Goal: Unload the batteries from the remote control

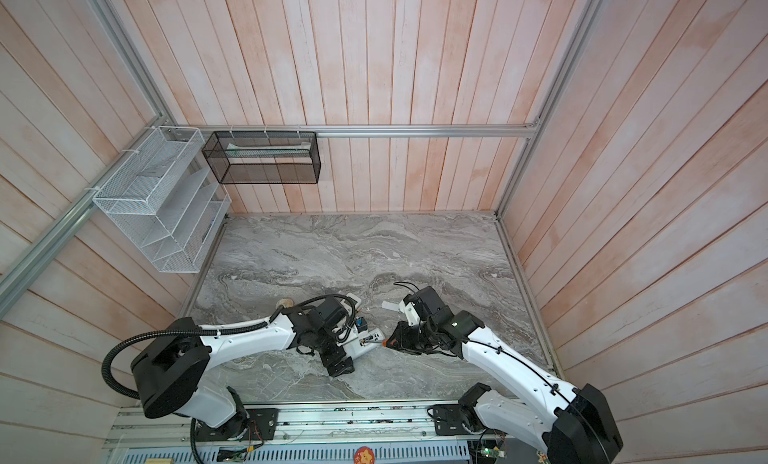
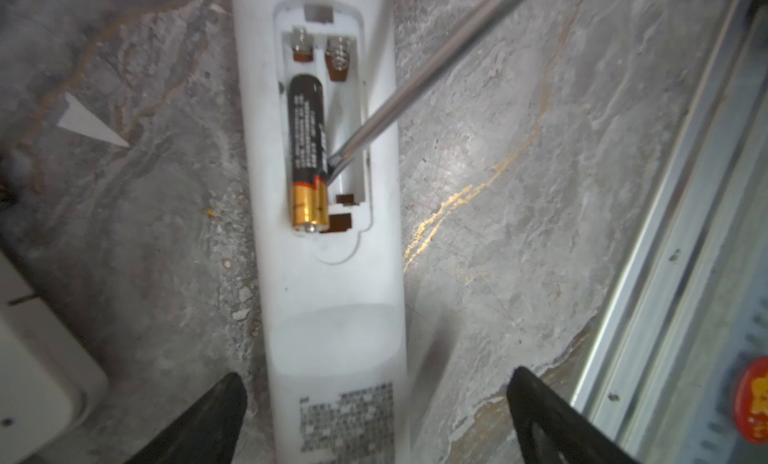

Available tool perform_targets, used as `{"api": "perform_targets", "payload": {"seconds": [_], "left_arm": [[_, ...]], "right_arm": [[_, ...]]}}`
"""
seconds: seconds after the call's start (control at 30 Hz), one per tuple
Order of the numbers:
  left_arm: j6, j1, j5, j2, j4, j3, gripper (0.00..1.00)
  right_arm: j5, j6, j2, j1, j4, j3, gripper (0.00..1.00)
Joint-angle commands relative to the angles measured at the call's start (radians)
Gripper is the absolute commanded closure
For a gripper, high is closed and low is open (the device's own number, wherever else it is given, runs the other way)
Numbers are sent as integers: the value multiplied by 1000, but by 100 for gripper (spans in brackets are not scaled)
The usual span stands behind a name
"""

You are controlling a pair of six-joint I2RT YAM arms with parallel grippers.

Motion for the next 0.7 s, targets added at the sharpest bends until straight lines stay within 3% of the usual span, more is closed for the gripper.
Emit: {"api": "perform_targets", "payload": {"seconds": [0.0,0.07,0.13,0.23,0.33,0.43,0.67], "left_arm": [[-66,-34,-170,21,68,-19,0],[-71,-33,-197,58,58,-1,1],[-59,-33,-200,92,49,19,10],[-27,-33,-161,143,29,47,37],[-4,-34,-116,192,-4,68,56],[12,-34,-89,205,-19,64,63],[56,-28,-6,196,-54,58,67]], "right_arm": [[147,60,-18,-1,-141,-59,100],[149,68,-33,-1,-140,-69,100],[151,74,-46,0,-146,-76,100],[161,81,-61,2,-147,-83,100],[179,80,-63,1,-147,-72,100],[203,64,-49,1,-144,-43,100],[244,-5,42,0,-152,64,100]]}}
